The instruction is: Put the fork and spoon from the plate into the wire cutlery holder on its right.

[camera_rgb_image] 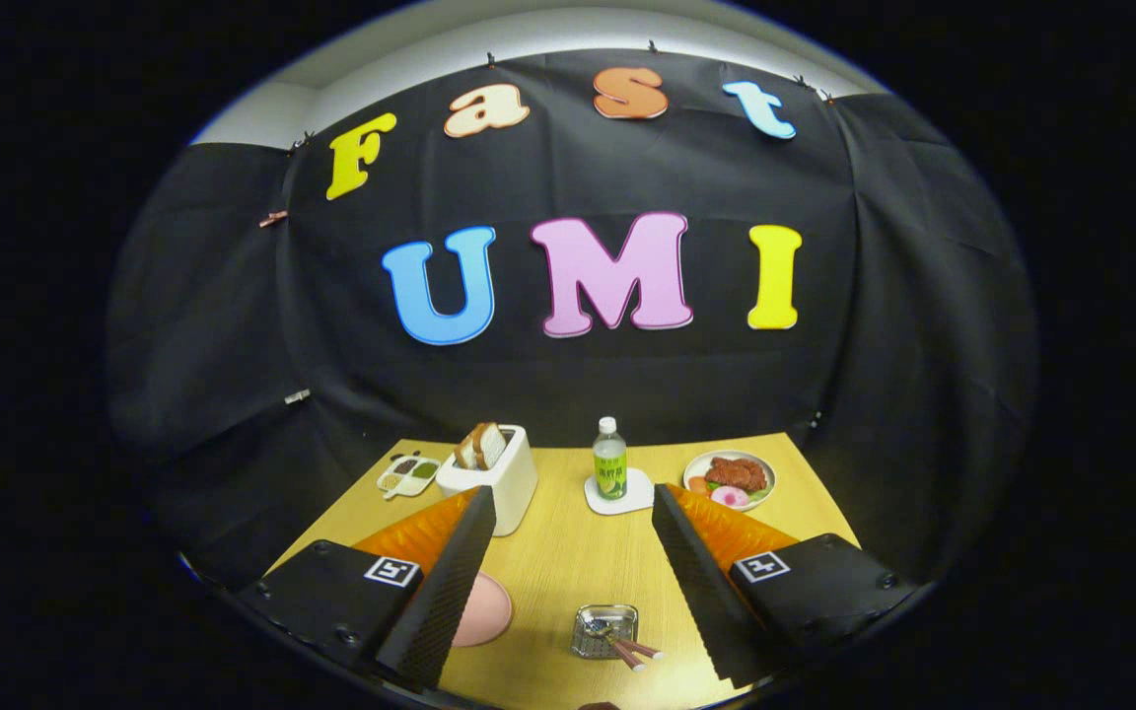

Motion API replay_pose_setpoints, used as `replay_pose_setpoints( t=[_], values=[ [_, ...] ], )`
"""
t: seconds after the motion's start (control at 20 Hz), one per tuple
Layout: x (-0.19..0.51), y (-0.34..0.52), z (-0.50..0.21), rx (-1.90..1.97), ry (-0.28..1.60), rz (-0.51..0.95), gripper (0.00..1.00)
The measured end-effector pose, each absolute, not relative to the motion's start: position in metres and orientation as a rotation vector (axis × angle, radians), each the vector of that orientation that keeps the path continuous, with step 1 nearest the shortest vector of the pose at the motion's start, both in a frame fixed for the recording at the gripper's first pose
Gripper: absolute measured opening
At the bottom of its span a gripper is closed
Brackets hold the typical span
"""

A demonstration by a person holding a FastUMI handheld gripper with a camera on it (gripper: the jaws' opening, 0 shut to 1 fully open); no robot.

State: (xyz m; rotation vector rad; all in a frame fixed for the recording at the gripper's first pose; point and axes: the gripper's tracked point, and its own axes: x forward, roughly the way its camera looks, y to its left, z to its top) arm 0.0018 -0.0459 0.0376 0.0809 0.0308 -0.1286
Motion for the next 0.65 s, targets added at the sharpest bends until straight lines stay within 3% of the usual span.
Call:
replay_pose_setpoints(
  t=[0.2,0.65],
  values=[
    [-0.016,-0.052,0.057,0.026,-0.088,-0.177,1.0],
    [-0.027,-0.046,0.062,0.071,-0.141,-0.192,0.99]
  ],
)
